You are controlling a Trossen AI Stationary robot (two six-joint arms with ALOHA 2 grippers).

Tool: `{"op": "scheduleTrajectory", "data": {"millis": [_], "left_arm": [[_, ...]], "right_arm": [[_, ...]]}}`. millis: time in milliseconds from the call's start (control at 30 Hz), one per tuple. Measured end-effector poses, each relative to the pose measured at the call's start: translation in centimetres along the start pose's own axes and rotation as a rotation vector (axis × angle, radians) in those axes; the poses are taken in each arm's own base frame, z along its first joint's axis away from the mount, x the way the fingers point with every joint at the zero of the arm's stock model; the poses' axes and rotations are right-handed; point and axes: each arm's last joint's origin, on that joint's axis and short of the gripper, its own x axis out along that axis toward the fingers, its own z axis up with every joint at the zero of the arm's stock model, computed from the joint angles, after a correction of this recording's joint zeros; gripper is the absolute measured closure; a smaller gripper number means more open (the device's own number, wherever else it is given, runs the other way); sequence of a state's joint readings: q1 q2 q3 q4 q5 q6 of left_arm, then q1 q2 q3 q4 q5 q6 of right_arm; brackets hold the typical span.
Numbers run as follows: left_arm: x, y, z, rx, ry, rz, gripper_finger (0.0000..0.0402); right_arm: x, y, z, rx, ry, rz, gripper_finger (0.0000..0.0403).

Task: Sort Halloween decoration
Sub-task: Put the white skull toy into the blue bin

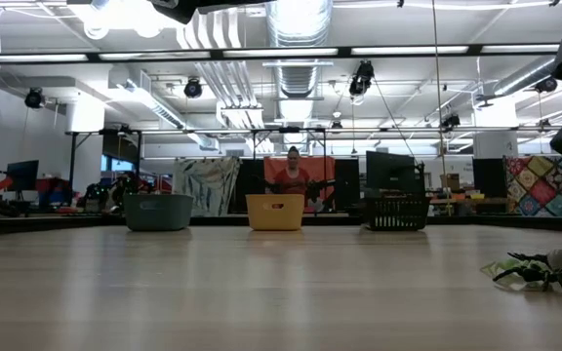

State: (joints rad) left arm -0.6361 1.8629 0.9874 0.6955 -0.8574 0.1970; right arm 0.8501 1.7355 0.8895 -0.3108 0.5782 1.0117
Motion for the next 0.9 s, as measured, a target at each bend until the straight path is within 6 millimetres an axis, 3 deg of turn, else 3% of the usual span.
{"op": "scheduleTrajectory", "data": {"millis": [367,900], "left_arm": [[0.0,0.0,0.0,0.003,0.003,-0.001,0.0362],[0.0,0.0,-0.1,0.007,0.006,-0.002,0.0362]], "right_arm": [[0.0,0.2,0.2,-0.028,0.037,0.040,0.0276],[1.1,-0.6,1.8,-0.064,-0.015,0.006,0.0291]]}}
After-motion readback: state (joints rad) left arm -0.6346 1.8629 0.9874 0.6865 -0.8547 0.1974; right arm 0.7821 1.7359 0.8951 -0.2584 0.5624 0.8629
